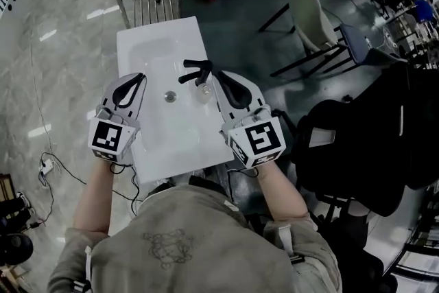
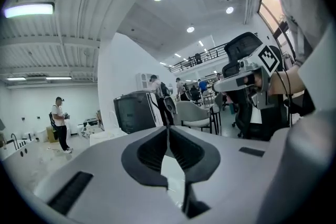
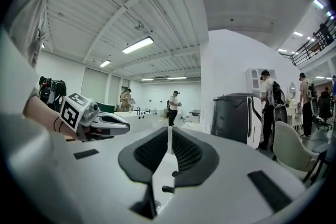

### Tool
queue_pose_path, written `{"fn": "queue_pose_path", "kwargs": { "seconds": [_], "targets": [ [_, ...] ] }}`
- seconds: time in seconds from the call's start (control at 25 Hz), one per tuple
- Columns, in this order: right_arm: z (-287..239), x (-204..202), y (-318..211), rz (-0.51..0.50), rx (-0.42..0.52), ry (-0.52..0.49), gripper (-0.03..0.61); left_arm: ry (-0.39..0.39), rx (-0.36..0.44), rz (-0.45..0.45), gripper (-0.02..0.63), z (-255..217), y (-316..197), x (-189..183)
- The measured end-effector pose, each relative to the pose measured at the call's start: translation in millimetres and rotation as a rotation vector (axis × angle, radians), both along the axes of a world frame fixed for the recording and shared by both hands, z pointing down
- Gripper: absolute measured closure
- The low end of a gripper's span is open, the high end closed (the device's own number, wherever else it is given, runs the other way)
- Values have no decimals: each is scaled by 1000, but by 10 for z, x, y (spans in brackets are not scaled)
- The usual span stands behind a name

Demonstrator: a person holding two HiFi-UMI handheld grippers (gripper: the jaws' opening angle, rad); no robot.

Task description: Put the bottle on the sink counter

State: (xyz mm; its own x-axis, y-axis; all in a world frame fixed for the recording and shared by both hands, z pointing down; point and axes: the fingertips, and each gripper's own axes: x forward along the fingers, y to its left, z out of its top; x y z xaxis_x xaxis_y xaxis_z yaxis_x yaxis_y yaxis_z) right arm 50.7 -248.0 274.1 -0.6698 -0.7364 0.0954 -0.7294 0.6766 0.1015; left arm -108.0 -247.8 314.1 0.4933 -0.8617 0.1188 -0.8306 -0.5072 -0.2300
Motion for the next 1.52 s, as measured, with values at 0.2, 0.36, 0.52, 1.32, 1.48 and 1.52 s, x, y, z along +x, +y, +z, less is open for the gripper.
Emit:
{"fn": "queue_pose_path", "kwargs": {
  "seconds": [0.2, 0.36, 0.52, 1.32, 1.48, 1.52],
  "targets": [
    [-448, -202, 215, -51, 93, -2, 534, 12, 60, 3, 586, -436, 291, -118],
    [-774, -361, 380, -68, 141, 0, 534, 56, 62, 14, 586, -745, 486, -183],
    [-972, -450, 555, -112, 151, -39, 535, 65, 88, -1, 586, -985, 668, -325],
    [-827, -462, 1006, -154, 85, -23, 537, 58, 54, -108, 586, -853, 1189, -622],
    [-768, -476, 1042, -153, 58, -45, 537, 39, 41, -120, 586, -774, 1179, -644],
    [-762, -469, 1046, -151, 50, -57, 537, 45, 38, -118, 586, -768, 1182, -647]
  ]
}}
